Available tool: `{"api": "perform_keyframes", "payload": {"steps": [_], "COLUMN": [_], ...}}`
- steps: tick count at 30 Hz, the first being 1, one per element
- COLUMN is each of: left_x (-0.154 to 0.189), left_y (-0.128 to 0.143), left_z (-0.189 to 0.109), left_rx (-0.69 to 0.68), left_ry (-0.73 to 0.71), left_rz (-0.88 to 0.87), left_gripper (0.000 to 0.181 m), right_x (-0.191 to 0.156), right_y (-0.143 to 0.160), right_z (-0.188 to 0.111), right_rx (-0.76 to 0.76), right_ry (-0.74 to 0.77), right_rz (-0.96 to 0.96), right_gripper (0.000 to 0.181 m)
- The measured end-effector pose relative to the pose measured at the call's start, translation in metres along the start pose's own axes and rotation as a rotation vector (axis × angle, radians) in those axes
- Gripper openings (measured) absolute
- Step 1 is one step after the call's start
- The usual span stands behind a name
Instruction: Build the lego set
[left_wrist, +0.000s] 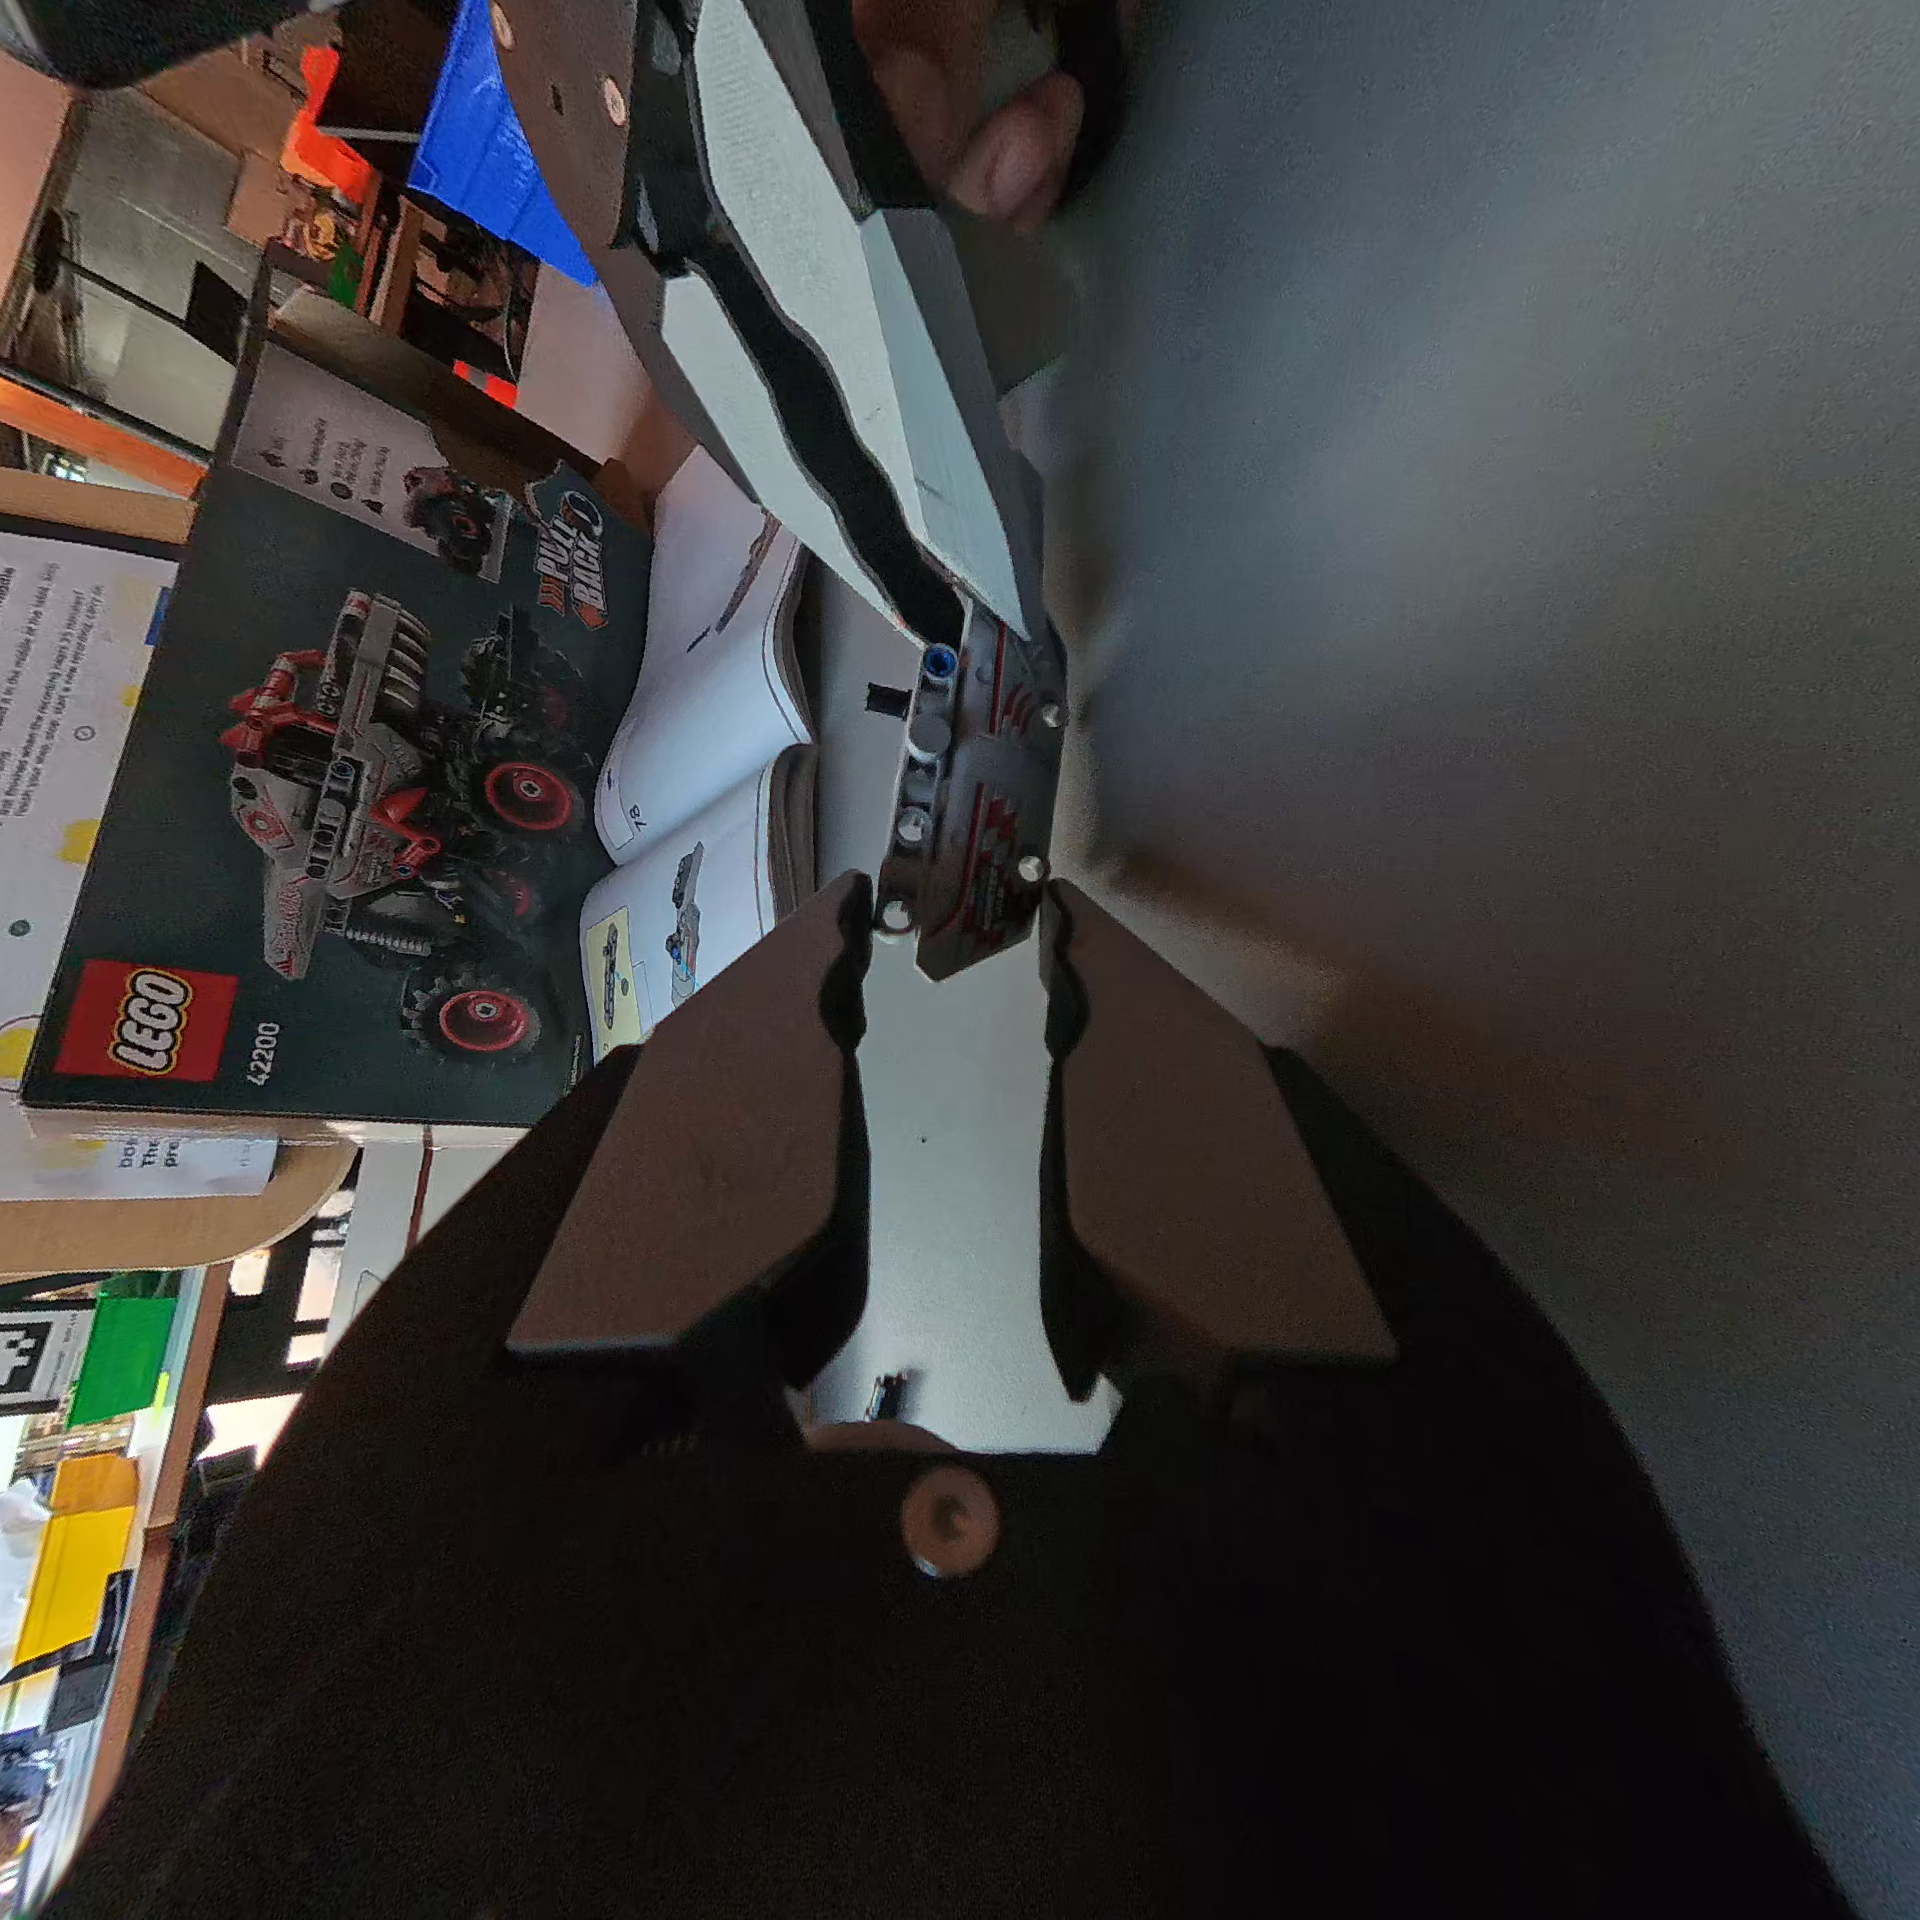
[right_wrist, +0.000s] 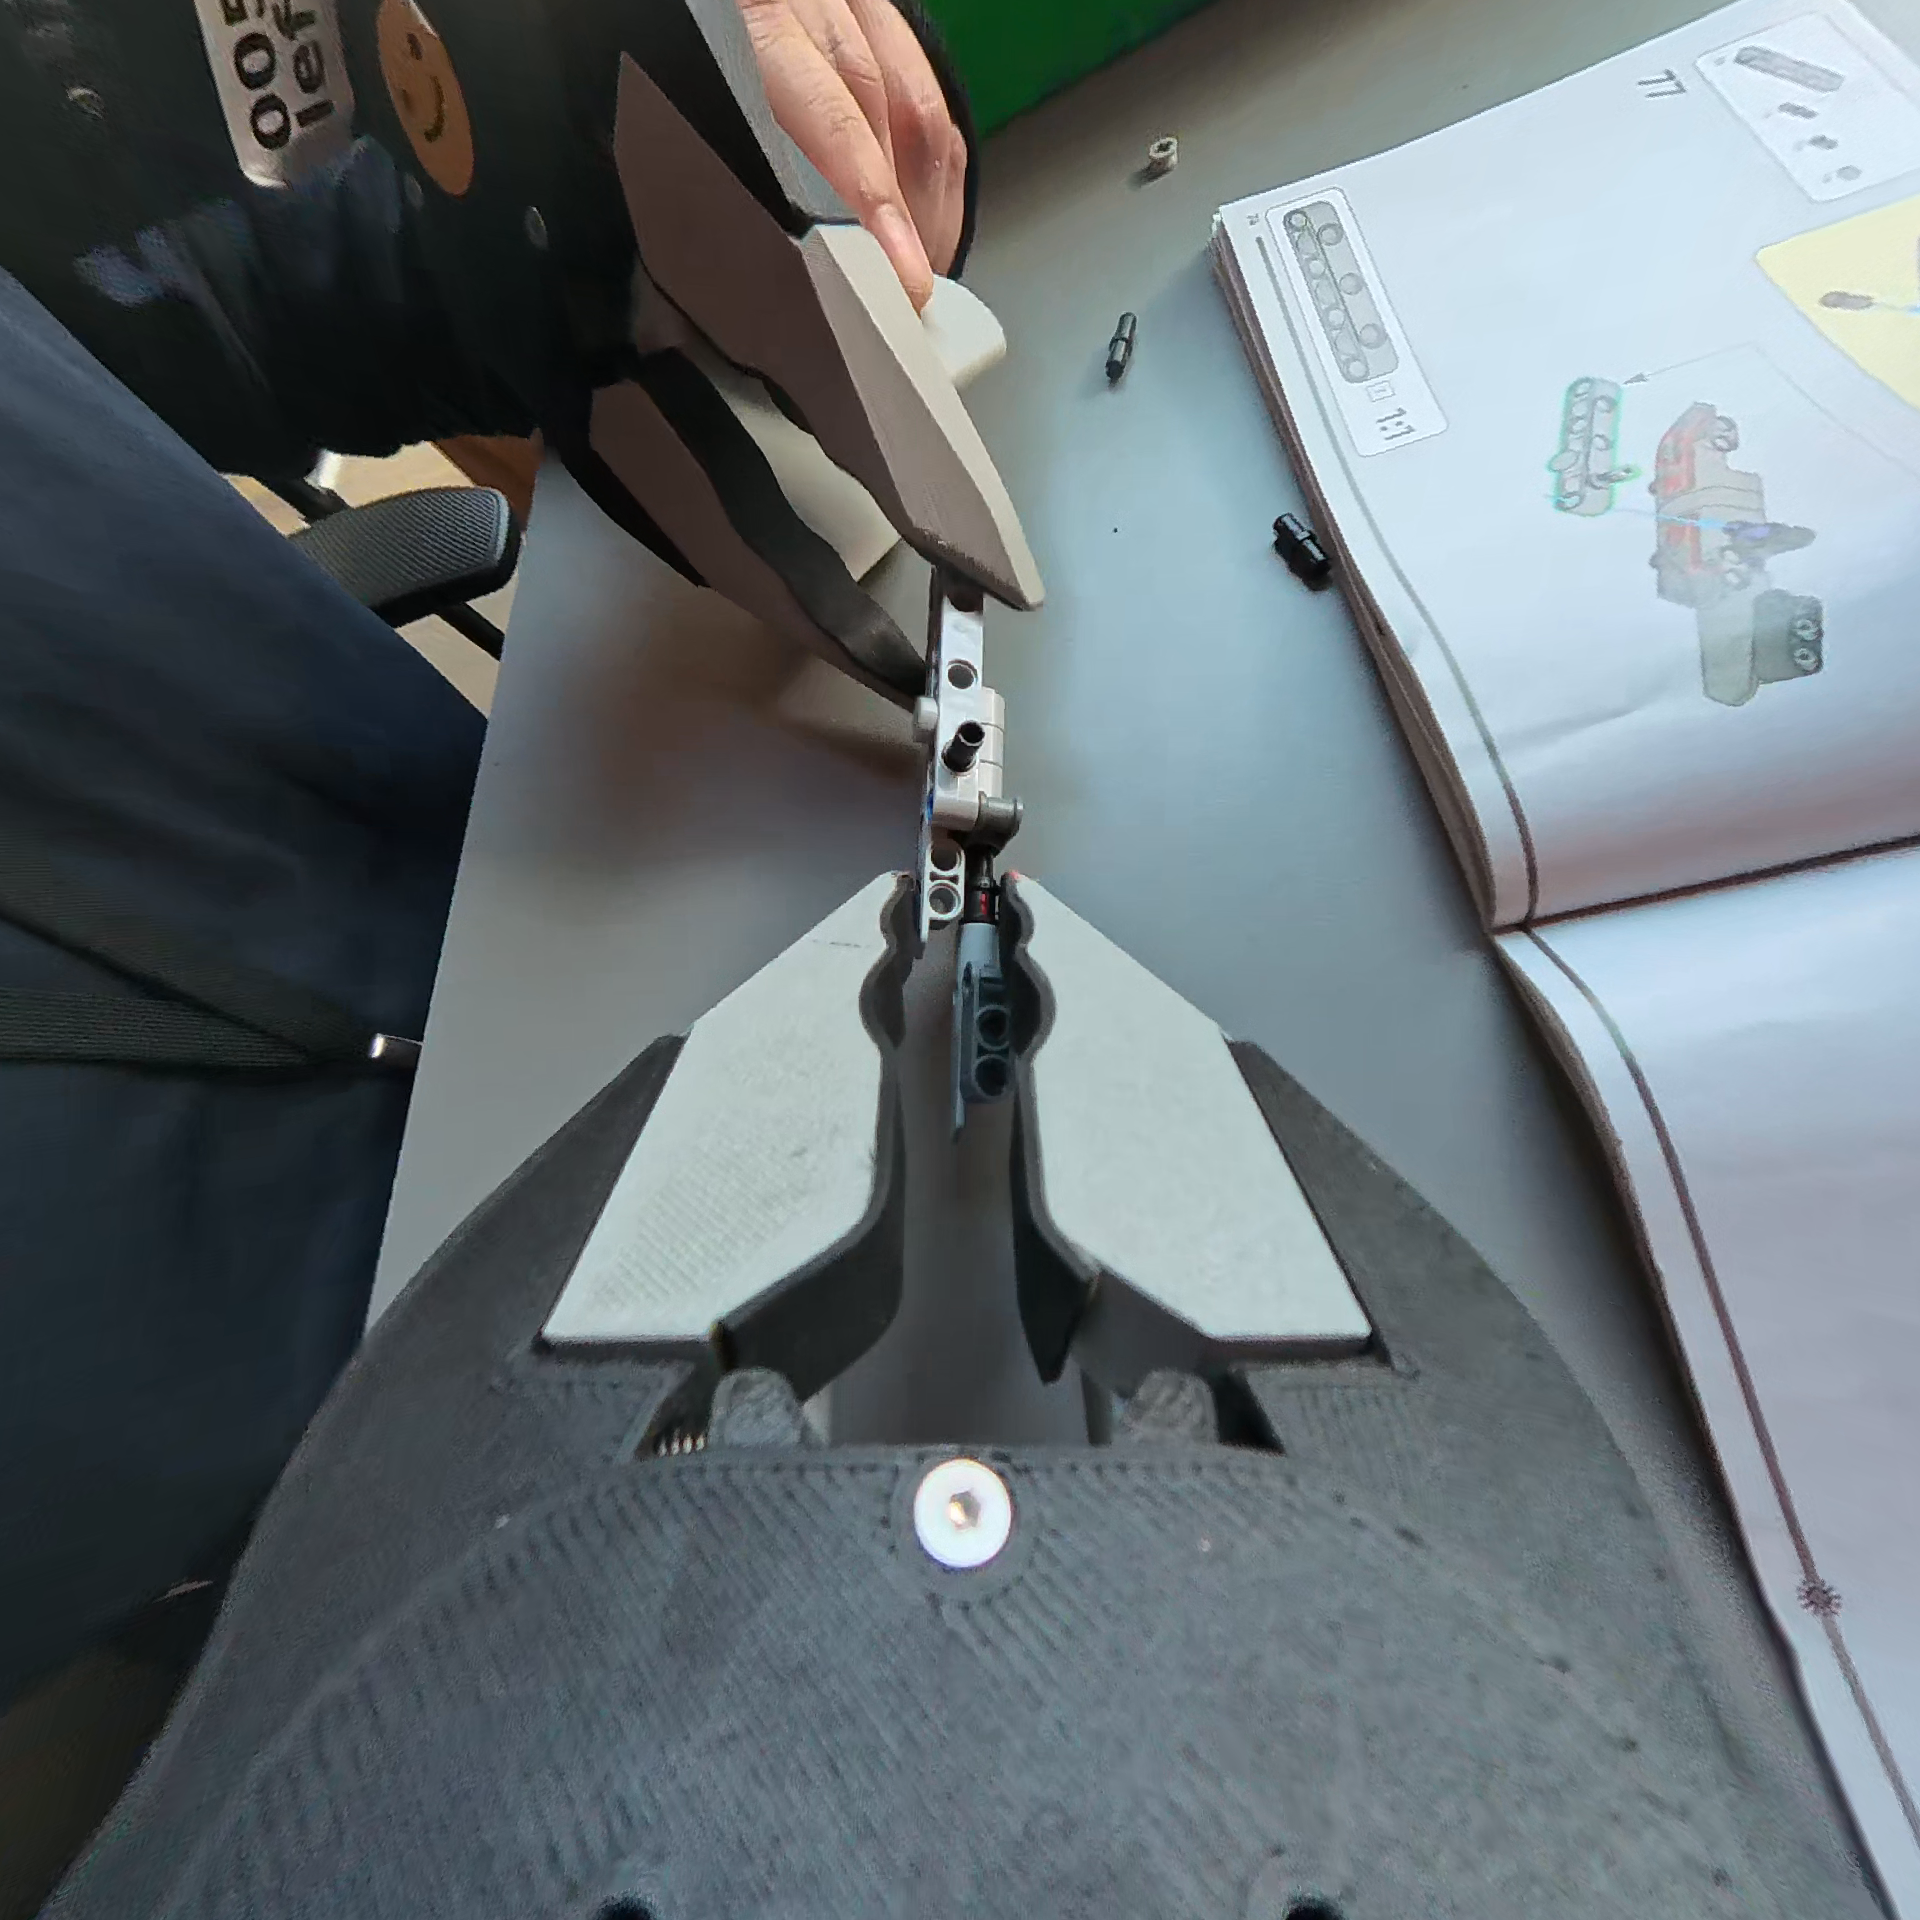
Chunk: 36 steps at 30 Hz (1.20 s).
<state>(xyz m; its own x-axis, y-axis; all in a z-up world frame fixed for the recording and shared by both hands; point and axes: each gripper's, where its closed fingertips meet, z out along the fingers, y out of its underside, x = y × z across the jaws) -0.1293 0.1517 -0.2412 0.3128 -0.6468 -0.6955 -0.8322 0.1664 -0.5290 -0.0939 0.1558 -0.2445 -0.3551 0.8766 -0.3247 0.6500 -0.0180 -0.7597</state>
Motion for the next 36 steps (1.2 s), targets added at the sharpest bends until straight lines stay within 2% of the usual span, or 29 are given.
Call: {"api": "perform_keyframes", "payload": {"steps": [1,8,15,23,31,36], "left_x": [0.000,0.004,0.007,0.012,0.008,0.008], "left_y": [-0.001,-0.004,-0.006,-0.009,-0.002,-0.001], "left_z": [-0.001,-0.002,-0.003,-0.002,0.001,0.001], "left_rx": [0.006,0.018,0.034,0.057,0.034,0.029], "left_ry": [0.001,0.032,0.065,0.118,0.139,0.143], "left_rz": [-0.008,-0.020,-0.041,-0.105,-0.173,-0.181], "left_gripper": [0.030,0.029,0.028,0.027,0.027,0.027], "right_x": [-0.001,-0.005,-0.007,-0.001,0.015,0.013], "right_y": [0.000,0.003,0.004,0.006,0.004,0.003], "right_z": [-0.001,-0.001,-0.003,-0.015,-0.039,-0.044], "right_rx": [0.006,-0.008,-0.010,0.014,0.064,0.084], "right_ry": [-0.012,-0.070,-0.066,-0.053,0.026,-0.012], "right_rz": [0.013,0.071,0.031,0.045,0.051,0.072], "right_gripper": [0.012,0.012,0.012,0.010,0.017,0.021]}}
